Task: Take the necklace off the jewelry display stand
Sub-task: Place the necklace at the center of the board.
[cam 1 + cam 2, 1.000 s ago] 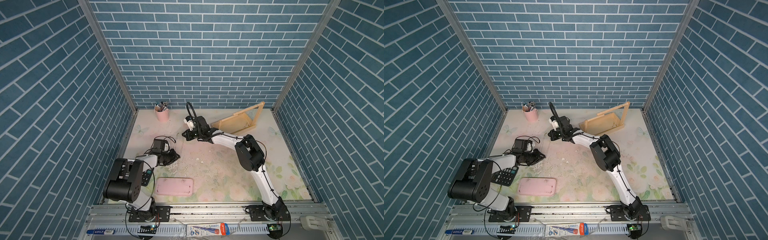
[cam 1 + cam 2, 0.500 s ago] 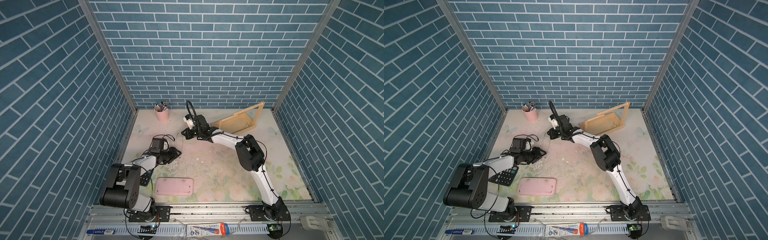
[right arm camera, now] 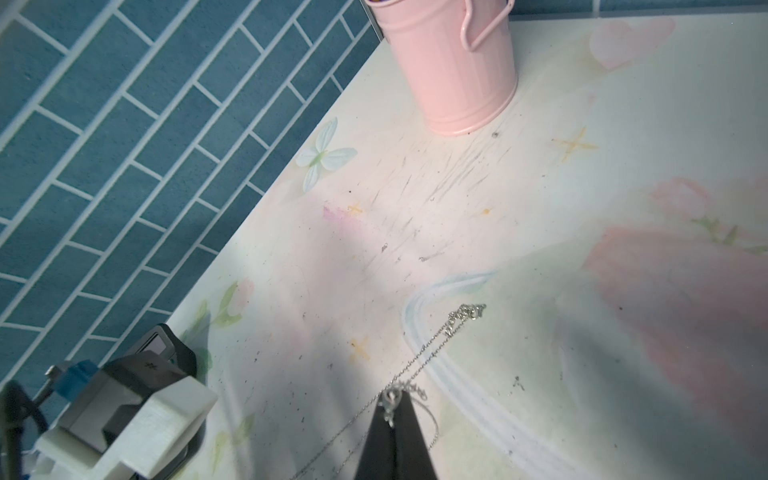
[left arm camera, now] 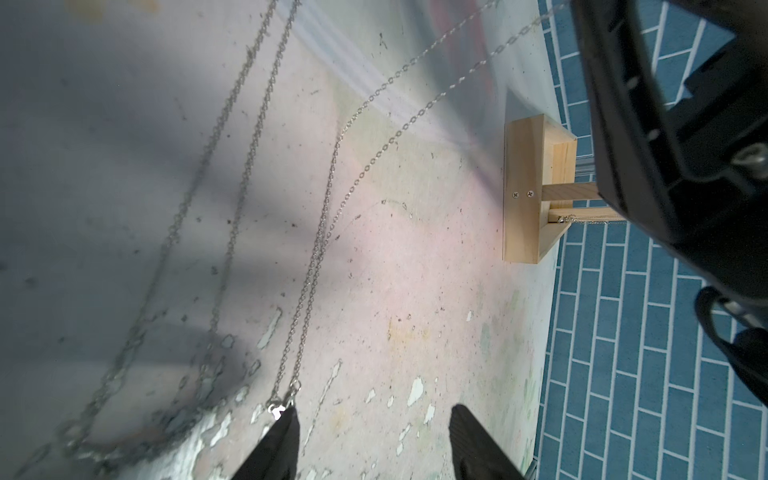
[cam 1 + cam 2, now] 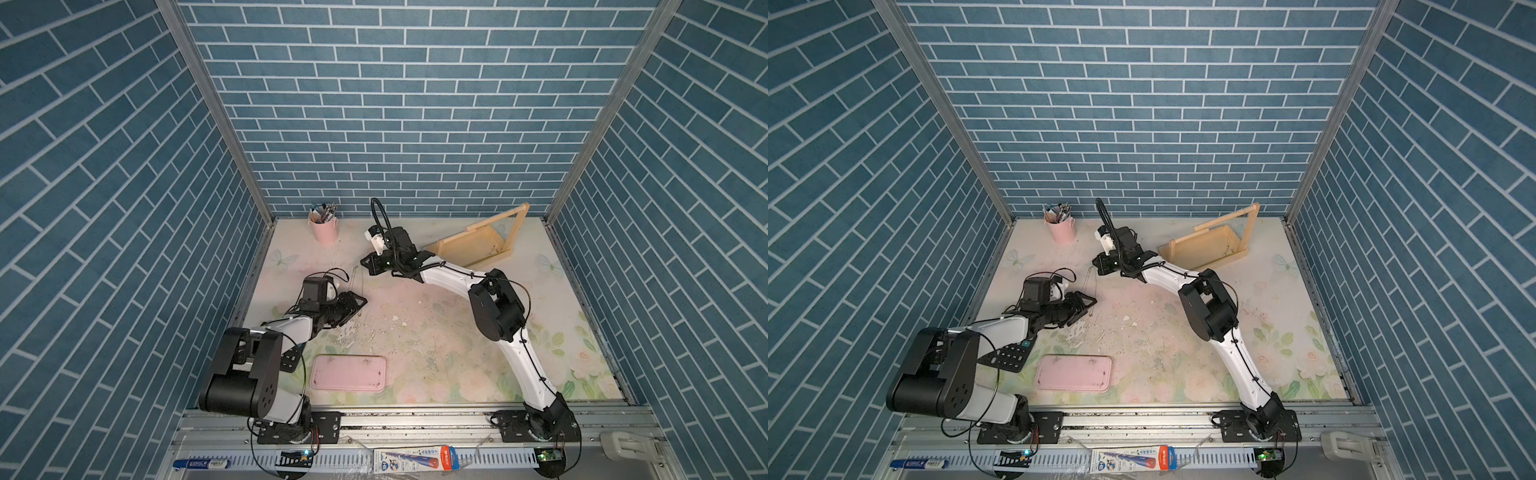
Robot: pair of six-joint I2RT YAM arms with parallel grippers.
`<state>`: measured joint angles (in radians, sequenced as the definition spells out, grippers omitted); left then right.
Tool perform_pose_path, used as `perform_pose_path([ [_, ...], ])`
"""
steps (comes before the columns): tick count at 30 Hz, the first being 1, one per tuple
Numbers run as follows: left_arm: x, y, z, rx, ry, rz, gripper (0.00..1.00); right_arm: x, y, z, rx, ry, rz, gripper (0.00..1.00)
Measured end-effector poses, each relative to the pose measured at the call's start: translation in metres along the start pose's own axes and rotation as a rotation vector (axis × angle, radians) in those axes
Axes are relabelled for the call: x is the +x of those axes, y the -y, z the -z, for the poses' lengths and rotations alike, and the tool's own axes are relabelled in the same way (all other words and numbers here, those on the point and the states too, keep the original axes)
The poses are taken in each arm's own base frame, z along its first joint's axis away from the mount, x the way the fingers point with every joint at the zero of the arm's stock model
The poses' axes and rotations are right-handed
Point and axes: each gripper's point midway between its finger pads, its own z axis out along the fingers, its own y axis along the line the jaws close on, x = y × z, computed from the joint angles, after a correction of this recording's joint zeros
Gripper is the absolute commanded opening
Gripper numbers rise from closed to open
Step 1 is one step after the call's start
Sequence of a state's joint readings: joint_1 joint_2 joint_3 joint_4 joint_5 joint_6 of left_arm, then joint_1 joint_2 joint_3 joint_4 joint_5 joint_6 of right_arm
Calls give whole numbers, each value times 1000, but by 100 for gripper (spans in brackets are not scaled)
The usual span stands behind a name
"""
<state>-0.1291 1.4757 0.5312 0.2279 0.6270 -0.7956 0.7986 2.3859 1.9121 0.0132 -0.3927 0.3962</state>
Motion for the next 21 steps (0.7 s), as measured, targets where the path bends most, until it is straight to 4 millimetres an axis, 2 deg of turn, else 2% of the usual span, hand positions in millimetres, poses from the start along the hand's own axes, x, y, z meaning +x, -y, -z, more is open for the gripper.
perform_pose_path([
  [6,-1,-2,-5,15,3,21,67,7,7,-3,12,-16,-10,0],
  [15,2,-3,-13,44,3,53,78,4,14,-2,21,-13,-16,0],
  [21,1,1,-16,68,9,55,81,7,20,-4,28,-17,-22,0],
])
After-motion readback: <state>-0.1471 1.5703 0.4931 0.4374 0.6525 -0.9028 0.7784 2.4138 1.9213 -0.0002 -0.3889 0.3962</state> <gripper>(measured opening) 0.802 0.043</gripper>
